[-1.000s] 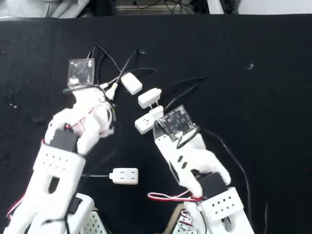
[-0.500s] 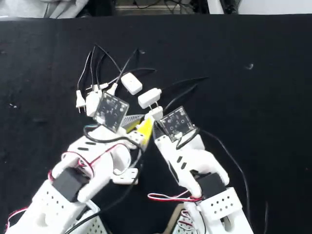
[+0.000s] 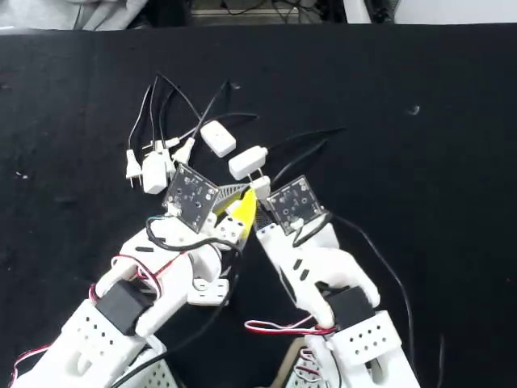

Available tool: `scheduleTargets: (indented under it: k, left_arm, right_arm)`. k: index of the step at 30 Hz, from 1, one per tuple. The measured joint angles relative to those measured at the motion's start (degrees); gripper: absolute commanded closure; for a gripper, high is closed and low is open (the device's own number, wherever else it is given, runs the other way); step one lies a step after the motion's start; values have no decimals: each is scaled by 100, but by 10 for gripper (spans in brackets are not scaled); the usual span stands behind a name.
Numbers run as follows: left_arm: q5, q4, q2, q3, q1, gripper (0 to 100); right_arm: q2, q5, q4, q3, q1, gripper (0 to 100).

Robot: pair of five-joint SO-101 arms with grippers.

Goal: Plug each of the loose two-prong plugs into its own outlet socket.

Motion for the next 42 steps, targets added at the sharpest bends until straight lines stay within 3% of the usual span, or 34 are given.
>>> scheduleTargets:
  k: [5, 13, 42]
  left_arm:
    - [0, -273, 264, 0, -62, 970]
    - [-35, -492, 1987, -747, -70, 970]
    - [-35, -492, 3508, -1477, -651, 970]
  right_arm:
    - [0, 0, 0, 0, 0, 988]
    - [0, 0, 0, 0, 0, 988]
    - [0, 0, 9, -18, 9, 988]
